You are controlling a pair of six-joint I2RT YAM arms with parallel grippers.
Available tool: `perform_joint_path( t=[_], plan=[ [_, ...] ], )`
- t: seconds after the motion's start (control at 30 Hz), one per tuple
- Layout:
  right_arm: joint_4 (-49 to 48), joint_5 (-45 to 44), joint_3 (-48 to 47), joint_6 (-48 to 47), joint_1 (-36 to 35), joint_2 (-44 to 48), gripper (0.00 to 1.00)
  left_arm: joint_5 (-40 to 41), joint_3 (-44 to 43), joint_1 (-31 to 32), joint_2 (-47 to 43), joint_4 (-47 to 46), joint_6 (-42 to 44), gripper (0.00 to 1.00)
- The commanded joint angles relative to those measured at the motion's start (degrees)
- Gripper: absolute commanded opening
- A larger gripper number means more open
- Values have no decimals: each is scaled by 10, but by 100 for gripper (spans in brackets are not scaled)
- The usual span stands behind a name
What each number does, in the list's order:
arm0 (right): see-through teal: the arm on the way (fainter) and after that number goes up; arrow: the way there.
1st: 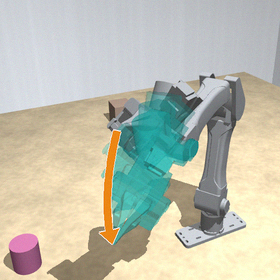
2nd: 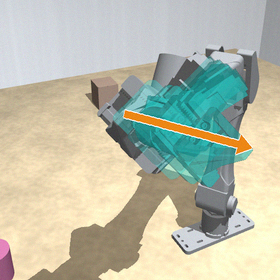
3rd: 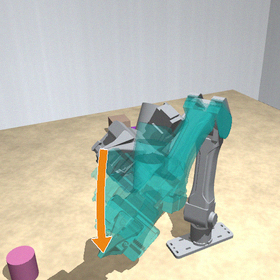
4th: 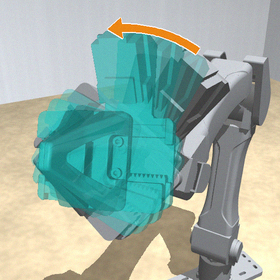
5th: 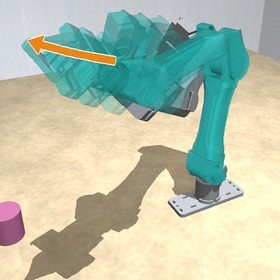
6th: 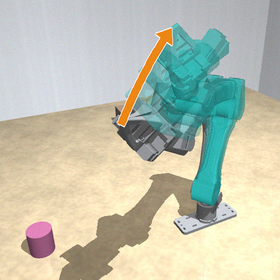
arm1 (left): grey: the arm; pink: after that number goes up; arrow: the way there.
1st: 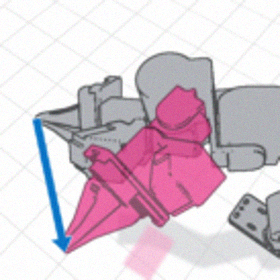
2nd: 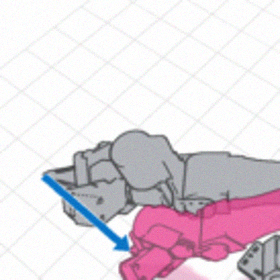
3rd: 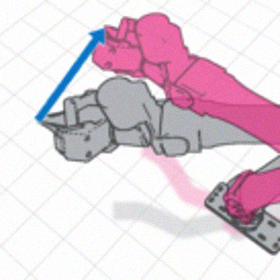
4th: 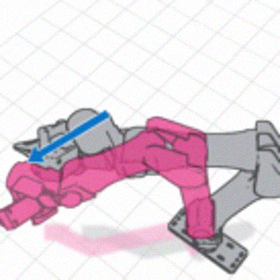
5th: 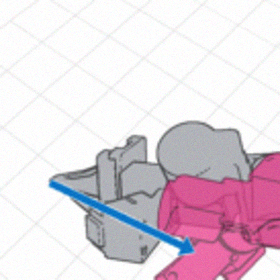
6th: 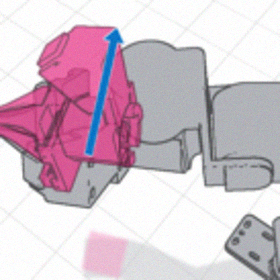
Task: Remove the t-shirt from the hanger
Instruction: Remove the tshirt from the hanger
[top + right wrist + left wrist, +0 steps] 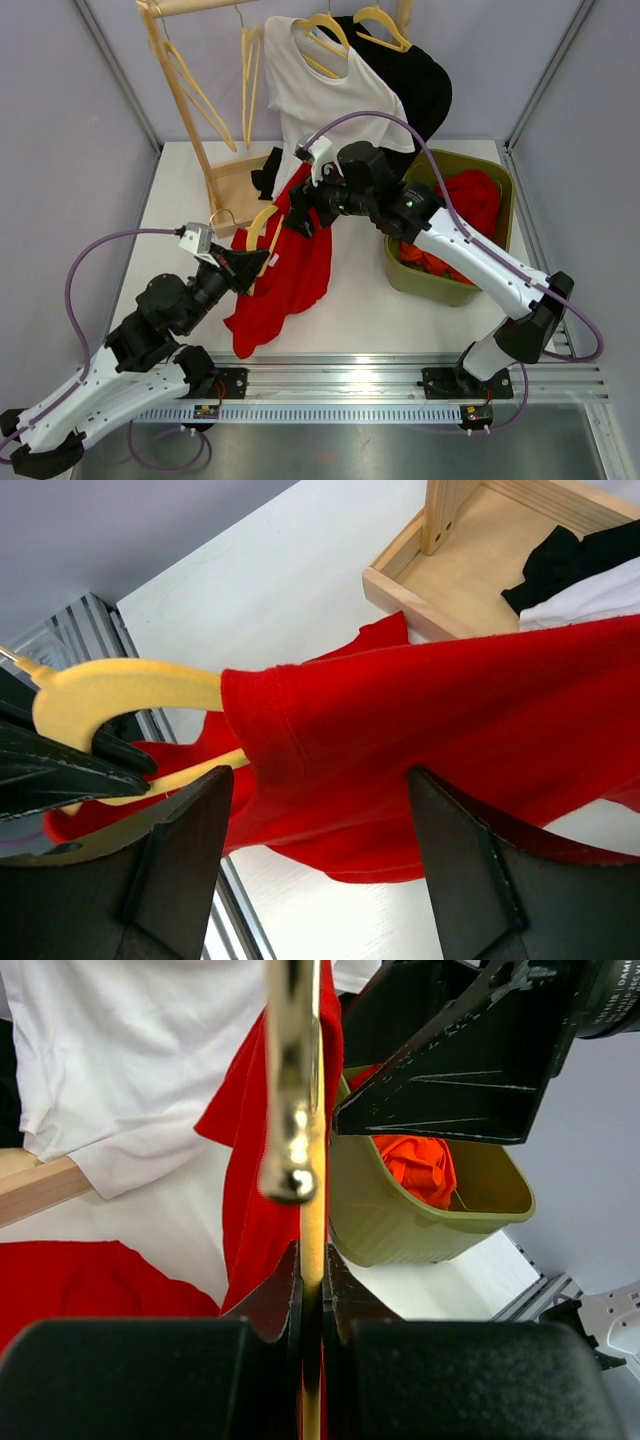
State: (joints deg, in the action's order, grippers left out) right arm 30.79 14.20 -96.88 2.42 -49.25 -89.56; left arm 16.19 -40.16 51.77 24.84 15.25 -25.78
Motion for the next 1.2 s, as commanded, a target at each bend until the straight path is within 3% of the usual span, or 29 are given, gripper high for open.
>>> perform_joint_path(
  t=[0.0,0.23,0.37,0.5,0.53,0.57,0.77,1.17],
  plan=[
    [-38,-18,-16,29,-6,1,77,24,5,0,-7,-76,-26,0],
    [-35,6,-24,49,-8,-24,69,23,13,0,-11,-83,-35,0],
    [-37,9,-25,52,-11,-33,52,26,19,0,-22,-80,-38,0],
    [-42,7,-23,42,-11,-27,17,36,27,0,-32,-68,-39,0],
    [-42,10,-21,40,-10,-23,3,39,28,0,-35,-65,-40,0],
    [-42,11,-19,37,-11,-21,0,44,31,0,-37,-60,-40,0],
    [-35,46,-18,18,-10,-15,0,53,34,0,-28,-58,-38,0],
    [19,277,-58,-43,-10,9,0,69,49,0,3,-57,-24,0]
  ],
)
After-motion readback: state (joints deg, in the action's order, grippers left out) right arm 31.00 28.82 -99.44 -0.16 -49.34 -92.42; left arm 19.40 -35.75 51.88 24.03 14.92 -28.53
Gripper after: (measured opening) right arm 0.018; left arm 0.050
